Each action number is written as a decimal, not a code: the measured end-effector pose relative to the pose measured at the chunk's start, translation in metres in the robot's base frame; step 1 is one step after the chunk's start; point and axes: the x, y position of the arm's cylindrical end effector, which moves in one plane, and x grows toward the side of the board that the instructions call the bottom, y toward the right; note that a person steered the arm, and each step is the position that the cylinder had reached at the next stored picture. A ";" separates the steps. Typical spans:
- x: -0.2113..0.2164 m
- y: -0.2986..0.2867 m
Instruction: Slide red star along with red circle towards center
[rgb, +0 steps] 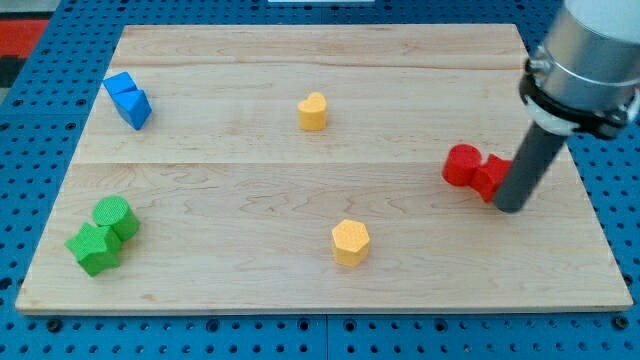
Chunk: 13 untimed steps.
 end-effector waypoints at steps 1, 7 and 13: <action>-0.030 -0.030; -0.063 0.018; -0.087 -0.081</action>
